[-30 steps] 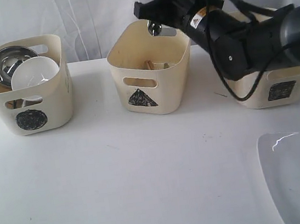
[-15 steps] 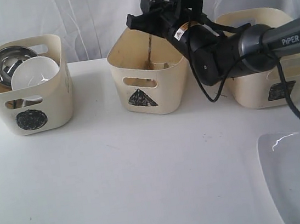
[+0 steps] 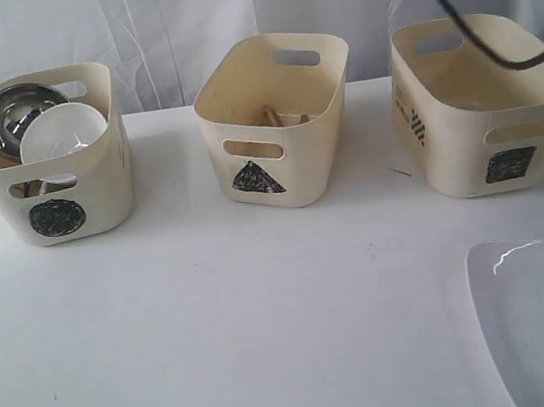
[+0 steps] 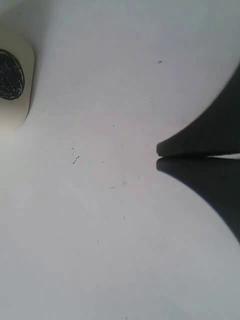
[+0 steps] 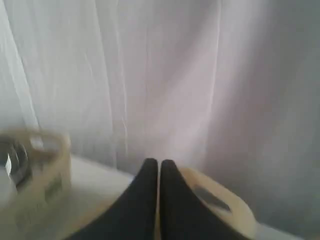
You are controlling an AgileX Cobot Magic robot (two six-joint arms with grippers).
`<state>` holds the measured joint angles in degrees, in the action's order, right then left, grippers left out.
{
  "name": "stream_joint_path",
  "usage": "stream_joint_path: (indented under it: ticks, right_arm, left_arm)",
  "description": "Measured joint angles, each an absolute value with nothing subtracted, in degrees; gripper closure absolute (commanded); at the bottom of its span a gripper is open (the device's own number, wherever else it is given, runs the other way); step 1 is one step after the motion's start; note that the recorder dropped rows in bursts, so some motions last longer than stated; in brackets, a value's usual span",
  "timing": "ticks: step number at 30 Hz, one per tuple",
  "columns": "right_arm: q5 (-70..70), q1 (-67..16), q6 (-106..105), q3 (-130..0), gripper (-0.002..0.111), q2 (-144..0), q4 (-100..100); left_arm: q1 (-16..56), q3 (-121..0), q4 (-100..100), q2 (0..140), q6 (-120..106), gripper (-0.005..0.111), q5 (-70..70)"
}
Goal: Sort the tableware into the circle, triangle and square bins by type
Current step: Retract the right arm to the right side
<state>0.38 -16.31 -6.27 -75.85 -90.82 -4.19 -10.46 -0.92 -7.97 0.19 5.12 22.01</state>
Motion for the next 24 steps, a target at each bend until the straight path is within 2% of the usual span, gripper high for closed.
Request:
stream_joint_path:
  ticks: [4, 7, 11, 16, 20, 24]
  right_arm:
    - [41.34, -7.99, -3.64, -75.26, 0.108, -85.1, 8.69]
    - [53.82, -1.53, 0.54, -73.14, 0.108, -83.39, 14.85]
    - [57.71, 11.49, -1.1, -70.43, 0.108, -81.46, 8.17]
    - [67.77, 26.31, -21.92, -64.42, 0.108, -84.83, -20.95]
    - [69.7, 28.54, -31.03, -58.82, 0.108, -87.1, -29.64]
    - [69.94, 28.58, -33.36, -57.4, 0.108, -87.1, -24.55]
  left_arm:
    - [-10.46, -0.92, -7.97, 0.19, 5.12, 0.107, 22.01]
    - [-10.46, -0.92, -7.97, 0.19, 5.12, 0.107, 22.01]
    - [-10.46, -0.92, -7.97, 0.19, 5.12, 0.107, 22.01]
    - [-10.46, -0.92, -7.97, 0.19, 5.12, 0.107, 22.01]
    - [-10.46, -0.92, -7.97, 0.19, 5.12, 0.107, 22.01]
    - [-10.46, -0.92, -7.97, 0.19, 5.12, 0.107, 22.01]
